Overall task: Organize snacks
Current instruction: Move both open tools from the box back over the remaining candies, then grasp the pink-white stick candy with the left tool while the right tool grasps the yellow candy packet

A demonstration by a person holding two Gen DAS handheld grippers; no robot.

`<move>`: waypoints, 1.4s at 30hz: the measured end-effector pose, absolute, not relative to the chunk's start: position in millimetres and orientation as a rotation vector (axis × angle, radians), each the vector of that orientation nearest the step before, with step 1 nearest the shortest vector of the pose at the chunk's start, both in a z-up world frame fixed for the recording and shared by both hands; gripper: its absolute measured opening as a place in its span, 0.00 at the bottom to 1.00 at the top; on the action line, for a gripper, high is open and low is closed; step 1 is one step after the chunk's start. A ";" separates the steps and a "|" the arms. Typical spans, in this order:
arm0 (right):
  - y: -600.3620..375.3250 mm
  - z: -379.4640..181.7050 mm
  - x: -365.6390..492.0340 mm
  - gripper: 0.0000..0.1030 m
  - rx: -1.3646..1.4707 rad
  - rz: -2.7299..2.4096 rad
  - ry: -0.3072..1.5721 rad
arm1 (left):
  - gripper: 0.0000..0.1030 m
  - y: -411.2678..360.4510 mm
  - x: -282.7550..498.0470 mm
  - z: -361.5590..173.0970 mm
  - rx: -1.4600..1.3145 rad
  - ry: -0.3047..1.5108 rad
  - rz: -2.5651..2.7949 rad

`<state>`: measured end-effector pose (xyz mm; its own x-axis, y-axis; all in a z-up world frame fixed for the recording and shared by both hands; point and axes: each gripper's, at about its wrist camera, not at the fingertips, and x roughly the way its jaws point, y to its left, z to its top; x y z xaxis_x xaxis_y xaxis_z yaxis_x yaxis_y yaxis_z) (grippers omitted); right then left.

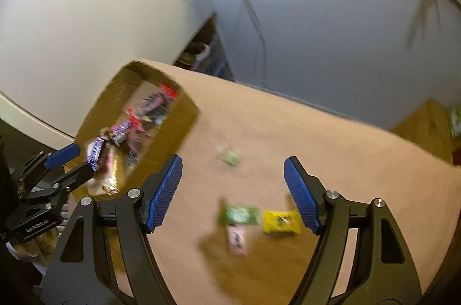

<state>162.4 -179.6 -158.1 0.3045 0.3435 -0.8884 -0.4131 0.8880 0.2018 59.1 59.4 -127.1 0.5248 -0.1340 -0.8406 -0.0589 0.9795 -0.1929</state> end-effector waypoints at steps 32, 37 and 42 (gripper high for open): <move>-209.9 -235.0 131.4 0.58 -0.499 0.696 1.274 | 0.45 -63.8 62.9 -194.8 -0.234 1.249 -0.297; -202.4 -243.0 140.7 0.56 -0.600 0.822 1.242 | 0.45 -71.3 60.6 -205.7 -0.306 1.245 -0.241; -198.0 -244.5 150.8 0.51 -0.664 0.933 1.203 | 0.45 -79.8 58.5 -211.0 -0.299 1.241 -0.202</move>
